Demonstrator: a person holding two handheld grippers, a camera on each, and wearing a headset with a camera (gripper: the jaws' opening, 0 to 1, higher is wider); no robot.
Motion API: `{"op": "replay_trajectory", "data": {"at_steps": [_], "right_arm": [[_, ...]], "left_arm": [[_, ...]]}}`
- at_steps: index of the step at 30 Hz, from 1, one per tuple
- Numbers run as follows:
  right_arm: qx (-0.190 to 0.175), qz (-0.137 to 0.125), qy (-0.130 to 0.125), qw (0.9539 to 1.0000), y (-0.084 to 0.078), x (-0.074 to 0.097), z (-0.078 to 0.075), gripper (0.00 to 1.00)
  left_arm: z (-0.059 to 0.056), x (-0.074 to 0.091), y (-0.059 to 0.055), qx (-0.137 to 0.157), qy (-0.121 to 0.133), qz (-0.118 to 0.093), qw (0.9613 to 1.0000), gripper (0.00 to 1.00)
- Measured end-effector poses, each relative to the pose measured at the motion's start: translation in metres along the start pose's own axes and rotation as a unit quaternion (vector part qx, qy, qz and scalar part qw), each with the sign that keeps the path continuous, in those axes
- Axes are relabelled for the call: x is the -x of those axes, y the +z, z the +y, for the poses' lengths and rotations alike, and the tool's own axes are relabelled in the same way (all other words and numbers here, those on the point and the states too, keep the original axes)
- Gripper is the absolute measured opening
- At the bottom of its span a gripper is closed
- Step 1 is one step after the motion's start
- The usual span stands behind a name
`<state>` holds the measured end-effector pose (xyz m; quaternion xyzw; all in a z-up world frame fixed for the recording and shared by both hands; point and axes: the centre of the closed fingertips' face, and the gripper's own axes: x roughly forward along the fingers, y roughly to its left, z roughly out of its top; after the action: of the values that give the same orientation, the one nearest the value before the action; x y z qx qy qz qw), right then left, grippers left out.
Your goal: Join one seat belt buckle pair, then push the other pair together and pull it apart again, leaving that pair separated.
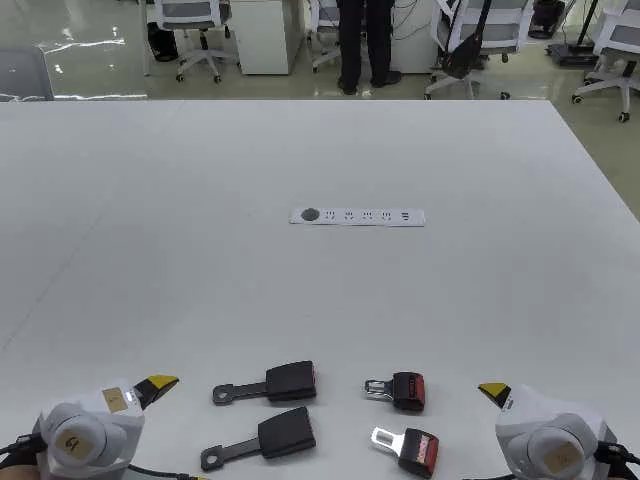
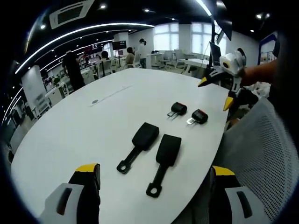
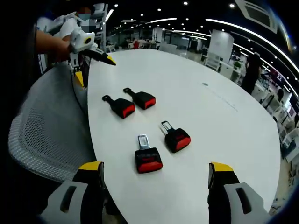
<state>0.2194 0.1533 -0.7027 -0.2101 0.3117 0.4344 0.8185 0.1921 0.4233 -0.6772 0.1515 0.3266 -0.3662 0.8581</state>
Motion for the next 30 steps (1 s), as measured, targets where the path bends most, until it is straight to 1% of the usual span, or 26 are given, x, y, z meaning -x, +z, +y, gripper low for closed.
{"op": "replay_trajectory", "data": {"at_steps": [3,7,15,17,21,30], "right_arm": [[-0.001,-0.001,-0.001,1.0,-0.0002,0.0005,-0.0017,0.93],[-0.001,0.0,-0.001,1.0,-0.002,0.0007,-0.0013,0.93],[-0.004,-0.002,-0.003,1.0,-0.0032,0.0012,-0.0016,0.93],[-0.005,-0.003,-0.003,1.0,-0.0034,0.0014,-0.0016,0.93],[-0.005,-0.002,-0.003,1.0,-0.0051,0.0022,-0.0011,0.93],[-0.004,-0.001,-0.001,1.0,-0.0055,0.0022,0.0005,0.93]], "left_arm": [[0.0,0.0005,-0.0008,0.0,-0.001,0.0,1.0,0.98],[-0.0038,0.0006,0.0029,0.001,-0.001,-0.001,1.0,0.98],[-0.0033,0.0023,0.0064,0.001,0.001,-0.004,1.0,0.98],[0.0005,0.0014,0.0028,0.001,0.001,-0.003,1.0,0.98],[-0.0006,0.0011,0.0026,-0.005,-0.001,0.001,1.0,0.98],[-0.0009,0.0008,0.002,-0.003,-0.002,-0.001,1.0,0.98]]}}
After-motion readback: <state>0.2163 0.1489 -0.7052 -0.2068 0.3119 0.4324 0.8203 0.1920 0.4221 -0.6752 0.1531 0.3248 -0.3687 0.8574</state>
